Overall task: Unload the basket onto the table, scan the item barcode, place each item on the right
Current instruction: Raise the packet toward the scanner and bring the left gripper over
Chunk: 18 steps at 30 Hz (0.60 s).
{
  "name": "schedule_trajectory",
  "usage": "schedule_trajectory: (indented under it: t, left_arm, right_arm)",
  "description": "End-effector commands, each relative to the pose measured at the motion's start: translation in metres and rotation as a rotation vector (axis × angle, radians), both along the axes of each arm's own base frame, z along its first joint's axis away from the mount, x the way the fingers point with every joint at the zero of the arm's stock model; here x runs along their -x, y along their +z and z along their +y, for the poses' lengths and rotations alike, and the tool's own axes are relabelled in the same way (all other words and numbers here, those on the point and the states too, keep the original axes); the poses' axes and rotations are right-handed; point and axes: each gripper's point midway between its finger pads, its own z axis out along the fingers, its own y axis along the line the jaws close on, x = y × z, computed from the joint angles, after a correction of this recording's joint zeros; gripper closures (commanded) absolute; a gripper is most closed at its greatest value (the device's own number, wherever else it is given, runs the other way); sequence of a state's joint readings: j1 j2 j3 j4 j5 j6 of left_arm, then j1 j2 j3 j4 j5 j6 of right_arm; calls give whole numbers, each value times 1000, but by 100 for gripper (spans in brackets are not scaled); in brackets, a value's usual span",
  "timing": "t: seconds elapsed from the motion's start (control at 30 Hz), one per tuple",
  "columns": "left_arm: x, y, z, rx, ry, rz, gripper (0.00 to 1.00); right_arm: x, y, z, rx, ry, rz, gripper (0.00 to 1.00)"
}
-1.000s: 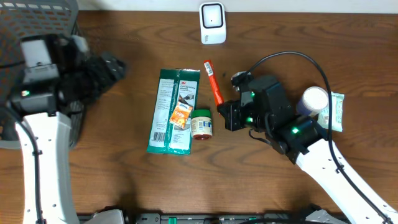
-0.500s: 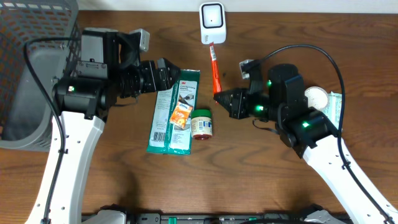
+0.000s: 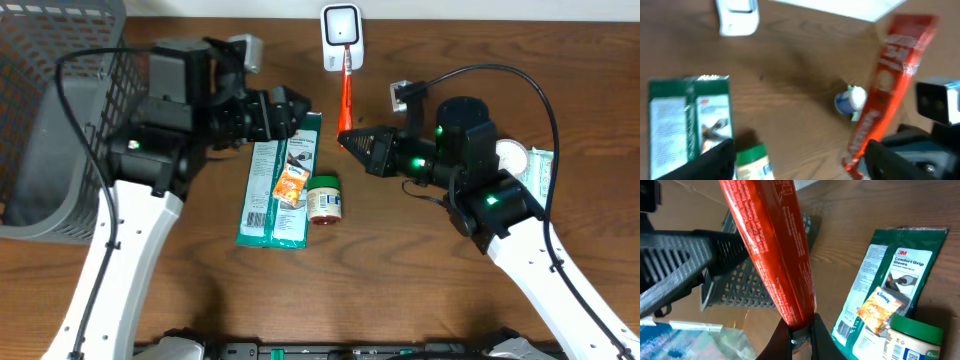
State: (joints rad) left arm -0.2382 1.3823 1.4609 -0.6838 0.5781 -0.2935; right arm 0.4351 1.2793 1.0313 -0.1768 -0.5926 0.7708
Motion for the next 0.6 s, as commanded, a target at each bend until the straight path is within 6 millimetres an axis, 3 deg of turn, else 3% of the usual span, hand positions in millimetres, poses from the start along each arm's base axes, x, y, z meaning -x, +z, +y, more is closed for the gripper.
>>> schedule_trajectory:
  t: [0.0,0.2,0.37,0.57]
  left_arm:
    - [5,12,-22,-6,-90,-76,25]
    - [11,6,-49,-31,-189,-113,26]
    - [4,-5,-55,-53,-188,-101,28]
    - [-1,-4,-57,-47,-188,-117,45]
  right_arm:
    - [3,17,3,-41,21,-20,99]
    - [6,28,8,-81,58,-45,99]
    - [7,28,9,-83,62,-42,99]
    - [8,28,10,-82,68,-42,99]
